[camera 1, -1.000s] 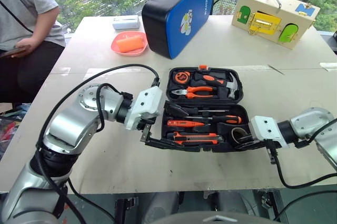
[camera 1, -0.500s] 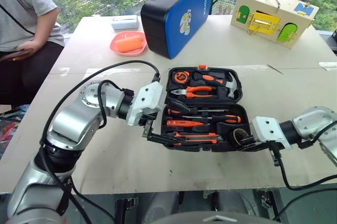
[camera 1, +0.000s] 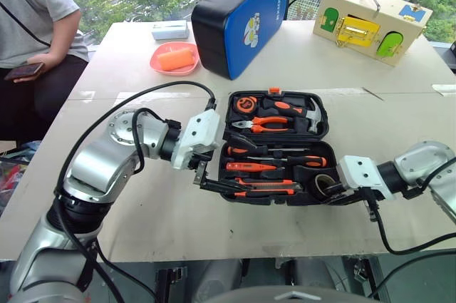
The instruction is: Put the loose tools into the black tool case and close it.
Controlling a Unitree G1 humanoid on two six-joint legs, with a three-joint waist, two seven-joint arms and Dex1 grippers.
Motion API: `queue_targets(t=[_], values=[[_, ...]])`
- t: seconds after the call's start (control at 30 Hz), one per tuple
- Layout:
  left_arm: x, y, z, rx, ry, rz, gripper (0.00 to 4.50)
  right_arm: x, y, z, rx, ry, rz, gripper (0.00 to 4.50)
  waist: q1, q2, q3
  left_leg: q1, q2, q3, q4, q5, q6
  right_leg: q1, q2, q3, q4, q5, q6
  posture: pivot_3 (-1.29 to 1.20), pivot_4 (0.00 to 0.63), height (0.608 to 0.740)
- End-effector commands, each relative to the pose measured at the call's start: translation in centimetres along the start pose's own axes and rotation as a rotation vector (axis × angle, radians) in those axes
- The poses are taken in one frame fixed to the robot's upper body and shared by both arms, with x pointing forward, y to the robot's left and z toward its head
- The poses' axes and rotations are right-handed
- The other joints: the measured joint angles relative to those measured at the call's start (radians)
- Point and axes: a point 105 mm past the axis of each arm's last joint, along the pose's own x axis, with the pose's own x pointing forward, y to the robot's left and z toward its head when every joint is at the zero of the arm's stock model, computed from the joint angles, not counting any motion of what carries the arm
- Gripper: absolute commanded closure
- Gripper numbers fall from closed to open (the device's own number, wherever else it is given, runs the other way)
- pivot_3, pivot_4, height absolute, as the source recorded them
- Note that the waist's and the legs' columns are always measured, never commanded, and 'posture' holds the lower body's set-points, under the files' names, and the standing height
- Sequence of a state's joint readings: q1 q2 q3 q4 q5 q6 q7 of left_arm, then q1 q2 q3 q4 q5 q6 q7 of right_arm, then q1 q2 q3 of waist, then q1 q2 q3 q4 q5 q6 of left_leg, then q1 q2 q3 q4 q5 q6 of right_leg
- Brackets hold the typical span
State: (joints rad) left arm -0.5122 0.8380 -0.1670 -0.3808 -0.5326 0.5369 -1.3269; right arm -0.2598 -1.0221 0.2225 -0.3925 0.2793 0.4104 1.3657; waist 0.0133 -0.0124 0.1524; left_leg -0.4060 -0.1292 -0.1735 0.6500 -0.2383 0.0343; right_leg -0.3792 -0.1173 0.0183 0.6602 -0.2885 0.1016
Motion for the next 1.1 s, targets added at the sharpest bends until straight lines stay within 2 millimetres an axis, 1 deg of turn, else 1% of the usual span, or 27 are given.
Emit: queue_targets(t=[0.03, 0.07, 0.1, 0.13, 0.2, 0.3, 0.33, 0.4, 0.43, 0.5, 0.53, 0.57, 0.6, 0.63, 0.7, 0.73, 0.77, 0.83, 0.87, 0.97, 1.1], values=[[-0.1, 0.0, 1.0, 0.046, -0.009, 0.003, 0.00, -0.4, 0.0, 0.4, -0.014, 0.003, -0.003, 2.90, 0.000, 0.000, 0.000, 0.000, 0.000, 0.000, 0.000, 0.000, 0.000, 0.000, 0.000, 0.000, 0.000, 0.000, 0.000, 0.00, 0.150, 0.735], [-0.1, 0.0, 1.0, 0.045, -0.010, 0.003, 0.00, -0.4, 0.1, 0.6, -0.012, -0.006, -0.006, 2.48, 0.000, 0.000, 0.000, 0.000, 0.000, 0.000, 0.000, 0.000, 0.000, 0.000, 0.000, 0.000, 0.000, 0.000, 0.000, 0.00, 0.150, 0.735], [-0.1, 0.0, 1.0, 0.046, -0.010, 0.003, 0.00, -0.5, 0.1, 0.7, -0.011, -0.014, -0.008, 1.82, 0.000, 0.000, 0.000, 0.000, 0.000, 0.000, 0.000, 0.000, 0.000, 0.000, 0.000, 0.000, 0.000, 0.000, 0.000, 0.00, 0.150, 0.735], [-0.1, 0.0, 1.0, 0.045, -0.011, 0.004, 0.00, -0.6, 0.2, 1.0, -0.007, -0.024, -0.006, 1.41, 0.000, 0.000, 0.000, 0.000, 0.000, 0.000, 0.000, 0.000, 0.000, 0.000, 0.000, 0.000, 0.000, 0.000, 0.000, 0.00, 0.150, 0.735], [-0.1, 0.1, 0.9, 0.043, -0.010, 0.007, 0.00, -0.9, 0.5, 1.5, -0.005, -0.048, 0.001, 0.89, 0.000, 0.000, 0.000, 0.000, 0.000, 0.000, 0.000, 0.000, 0.000, -0.001, 0.000, 0.000, 0.000, 0.000, 0.000, 0.00, 0.150, 0.735], [-0.2, 0.0, 0.9, 0.040, -0.010, 0.009, 0.00, -1.5, 0.8, 2.2, 0.015, -0.080, 0.006, 0.89, 0.000, 0.000, 0.000, -0.002, 0.000, 0.000, 0.000, 0.000, 0.000, -0.002, -0.001, 0.000, 0.000, 0.000, 0.000, 0.00, 0.150, 0.735], [-0.4, 0.1, 0.7, 0.023, -0.007, 0.030, 0.00, -2.1, 0.5, 2.7, 0.020, -0.106, -0.012, 0.89, 0.000, 0.000, 0.000, -0.002, 0.000, 0.000, 0.001, 0.000, 0.000, -0.002, -0.001, 0.000, 0.000, 0.000, 0.000, 0.00, 0.150, 0.735], [-1.3, 0.3, 0.2, -0.028, 0.002, 0.093, 0.00, -3.5, -0.3, 3.4, 0.057, -0.165, -0.071, 0.89, 0.000, 0.000, 0.000, -0.002, 0.000, 0.000, 0.001, 0.000, 0.000, -0.002, -0.001, 0.000, 0.000, 0.000, 0.000, 0.00, 0.150, 0.735], [-1.9, 0.4, -0.3, -0.066, 0.010, 0.138, 0.00, -4.4, -1.0, 3.5, 0.084, -0.197, -0.122, 0.89, -0.002, 0.000, 0.000, -0.002, 0.000, 0.000, 0.001, 0.000, 0.000, -0.002, -0.001, 0.000, 0.000, 0.000, 0.000, 0.00, 0.150, 0.735], [-3.2, 0.4, -1.6, -0.130, 0.028, 0.224, 0.00, -6.1, -2.6, 2.8, 0.174, -0.235, -0.225, 0.89, -0.006, 0.000, 0.000, -0.002, 0.000, 0.000, 0.000, 0.000, 0.000, -0.002, -0.002, 0.001, 0.000, 0.000, 0.000, 0.00, 0.150, 0.735], [-3.9, 0.4, -2.2, -0.171, 0.027, 0.270, 0.00, -6.9, -3.3, 2.0, 0.204, -0.236, -0.279, 1.40, -0.006, 0.000, 0.000, -0.001, 0.000, 0.000, 0.000, 0.000, 0.000, -0.002, -0.002, 0.001, 0.000, 0.000, 0.000, 0.00, 0.150, 0.735], [-4.5, 0.3, -2.7, -0.204, 0.029, 0.310, 0.56, -7.5, -3.9, 1.2, 0.224, -0.227, -0.320, 1.73, -0.005, 0.000, 0.000, -0.001, 0.000, 0.000, 0.000, 0.000, 0.000, -0.002, -0.002, 0.001, 0.000, 0.000, 0.000, 0.00, 0.150, 0.735], [-4.9, 0.3, -3.2, -0.228, 0.031, 0.342, 0.94, -7.8, -4.2, 0.5, 0.237, -0.217, -0.346, 2.22, -0.003, 0.000, 0.000, -0.001, 0.000, 0.000, -0.001, 0.000, 0.000, -0.002, -0.003, 0.001, 0.000, 0.000, 0.000, 0.00, 0.150, 0.735], [-5.6, 0.2, -4.5, -0.264, 0.056, 0.400, 1.32, -8.0, -4.9, -1.0, 0.247, -0.188, -0.391, 2.62, -0.001, 0.000, 0.000, -0.001, 0.000, 0.000, -0.001, 0.000, 0.000, -0.002, -0.003, 0.001, 0.000, 0.000, 0.000, 0.00, 0.150, 0.735], [-6.2, 0.1, -5.9, -0.298, 0.089, 0.459, 2.41, -8.0, -5.5, -2.6, 0.252, -0.153, -0.430, 3.69, 0.002, 0.001, 0.000, -0.001, 0.000, 0.000, -0.001, 0.000, 0.000, -0.002, -0.003, 0.000, 0.000, 0.000, 0.000, 0.00, 0.150, 0.735], [-6.5, 0.2, -7.1, -0.312, 0.116, 0.493, 2.81, -7.6, -5.9, -3.5, 0.249, -0.133, -0.442, 4.13, 0.003, 0.001, 0.001, -0.001, 0.000, 0.000, -0.001, 0.000, 0.000, -0.002, -0.003, 0.000, 0.000, 0.000, 0.000, 0.00, 0.150, 0.735], [-6.6, 0.3, -7.9, -0.318, 0.132, 0.511, 3.23, -7.2, -6.1, -4.0, 0.244, -0.122, -0.446, 4.50, 0.002, 0.001, 0.001, -0.002, 0.000, 0.000, -0.001, 0.000, 0.000, -0.002, -0.003, 0.000, 0.000, 0.000, 0.000, 0.00, 0.150, 0.735], [-6.3, 0.8, -9.6, -0.336, 0.159, 0.538, 4.28, -6.1, -6.6, -5.1, 0.208, -0.086, -0.434, 4.50, 0.001, 0.001, 0.001, -0.001, 0.000, 0.001, 0.000, 0.000, 0.000, -0.002, -0.004, 0.000, 0.001, 0.000, 0.000, 0.00, 0.150, 0.735], [-6.1, 1.1, -10.0, -0.337, 0.165, 0.543, 4.39, -5.6, -6.7, -5.4, 0.187, -0.071, -0.424, 4.50, 0.001, 0.002, 0.001, -0.001, 0.000, 0.001, 0.000, 0.000, 0.000, -0.002, -0.004, 0.000, 0.001, 0.000, 0.000, 0.00, 0.150, 0.735], [-5.1, 2.5, -11.2, -0.327, 0.187, 0.544, 4.39, -3.8, -7.5, -5.5, 0.125, -0.062, -0.383, 4.50, -0.001, 0.003, 0.001, -0.001, 0.000, 0.001, 0.000, 0.000, 0.000, -0.002, -0.003, 0.001, 0.002, 0.000, 0.000, 0.00, 0.150, 0.735], [-3.7, 3.3, -11.5, -0.311, 0.185, 0.505, 4.39, -2.4, -8.2, -4.8, 0.050, -0.059, -0.335, 4.50, -0.004, 0.003, 0.001, -0.003, 0.000, 0.001, 0.000, 0.000, 0.000, -0.006, 0.000, 0.001, 0.002, 0.000, 0.000, 0.00, 0.150, 0.735]])
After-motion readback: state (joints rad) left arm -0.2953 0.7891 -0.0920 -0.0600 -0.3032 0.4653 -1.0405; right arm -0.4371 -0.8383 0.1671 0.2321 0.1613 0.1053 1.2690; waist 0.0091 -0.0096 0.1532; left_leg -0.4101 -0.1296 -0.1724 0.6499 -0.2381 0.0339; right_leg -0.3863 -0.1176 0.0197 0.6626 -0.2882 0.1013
